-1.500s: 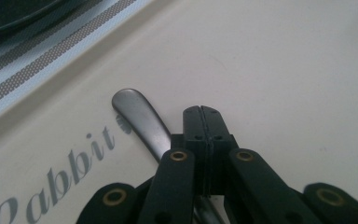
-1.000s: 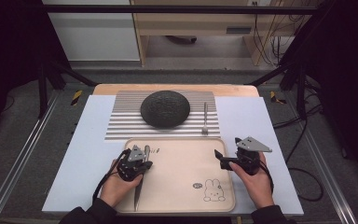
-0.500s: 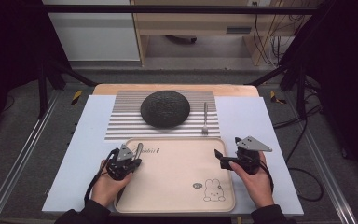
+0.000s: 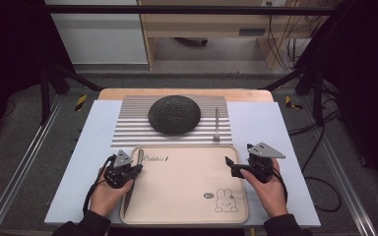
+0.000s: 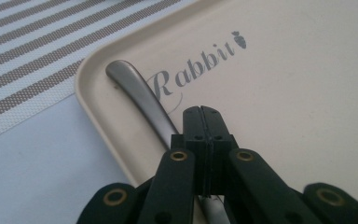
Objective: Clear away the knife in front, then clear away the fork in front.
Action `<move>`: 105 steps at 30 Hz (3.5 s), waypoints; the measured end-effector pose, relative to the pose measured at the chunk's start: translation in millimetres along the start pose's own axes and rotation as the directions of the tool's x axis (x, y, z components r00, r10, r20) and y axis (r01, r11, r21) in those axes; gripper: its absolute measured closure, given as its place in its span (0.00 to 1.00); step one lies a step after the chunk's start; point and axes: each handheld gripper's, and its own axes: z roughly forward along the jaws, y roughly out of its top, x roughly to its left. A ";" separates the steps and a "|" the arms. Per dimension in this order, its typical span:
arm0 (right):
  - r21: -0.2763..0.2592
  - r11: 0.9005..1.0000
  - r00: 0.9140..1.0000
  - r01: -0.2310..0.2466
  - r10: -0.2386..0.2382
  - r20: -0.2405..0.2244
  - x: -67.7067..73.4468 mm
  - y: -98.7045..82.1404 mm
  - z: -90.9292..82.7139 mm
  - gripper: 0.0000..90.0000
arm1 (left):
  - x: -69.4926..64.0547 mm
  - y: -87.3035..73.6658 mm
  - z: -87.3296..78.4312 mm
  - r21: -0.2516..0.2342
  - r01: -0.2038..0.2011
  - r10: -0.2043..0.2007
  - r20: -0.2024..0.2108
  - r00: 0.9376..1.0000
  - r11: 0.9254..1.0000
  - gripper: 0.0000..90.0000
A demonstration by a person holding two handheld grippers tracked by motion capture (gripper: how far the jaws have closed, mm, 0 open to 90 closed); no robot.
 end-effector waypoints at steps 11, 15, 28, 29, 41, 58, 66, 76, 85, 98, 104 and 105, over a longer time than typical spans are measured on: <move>0.002 1.000 1.000 -0.002 0.002 -0.018 0.5 7.4 5.3 0.08 | 4.2 -5.2 -16.7 -0.150 0.000 -0.006 -0.041 0.999 0.989 1.00; 0.009 1.000 0.999 0.007 -0.007 -0.034 2.0 15.1 8.6 0.08 | 6.8 -7.0 -24.8 -0.199 0.013 -0.025 -0.057 0.998 0.980 1.00; 0.025 1.000 1.000 0.013 -0.013 -0.005 -3.4 71.7 34.8 0.08 | 9.0 -15.2 -35.7 -0.309 0.036 -0.081 -0.135 0.987 0.950 0.49; 0.025 1.000 1.000 0.013 -0.013 -0.005 -3.4 71.7 34.8 0.08 | 9.0 -15.2 -35.7 -0.309 0.036 -0.081 -0.135 0.987 0.950 0.44; 0.063 0.998 0.999 -0.012 0.009 0.045 -9.7 104.8 96.7 0.12 | 14.2 -14.7 -30.2 -0.325 0.084 -0.145 -0.169 0.975 0.942 0.14; 0.115 0.989 0.980 -0.095 0.072 0.187 -10.9 79.4 151.1 0.49 | 20.2 -15.8 -32.0 -0.324 0.107 -0.172 -0.180 0.968 0.940 0.10; 0.155 0.978 0.967 -0.142 0.104 0.233 -13.3 65.2 166.6 0.58 | 22.4 -15.9 -33.4 -0.329 0.111 -0.180 -0.189 0.965 0.938 0.08; 0.185 0.966 0.959 -0.179 0.130 0.251 -18.5 47.7 172.6 0.69 | 21.7 -15.1 -33.3 -0.329 0.107 -0.176 -0.188 0.966 0.938 0.08; 0.214 0.958 0.958 -0.191 0.135 0.252 -21.5 40.9 176.9 0.75 | 21.1 -14.7 -33.4 -0.332 0.104 -0.174 -0.186 0.967 0.937 0.09; 0.212 0.957 0.955 -0.199 0.140 0.262 -21.3 38.5 180.4 0.90 | 20.1 -14.1 -33.3 -0.331 0.100 -0.168 -0.185 0.968 0.938 0.10; 0.204 0.954 0.951 -0.218 0.161 0.264 -21.9 38.3 180.3 0.91 | 20.0 -14.0 -33.3 -0.330 0.100 -0.168 -0.184 0.968 0.939 0.10; 0.204 0.953 0.950 -0.224 0.167 0.264 -22.7 38.4 180.2 0.93 | 20.1 -14.0 -33.4 -0.328 0.098 -0.165 -0.185 0.969 0.940 0.10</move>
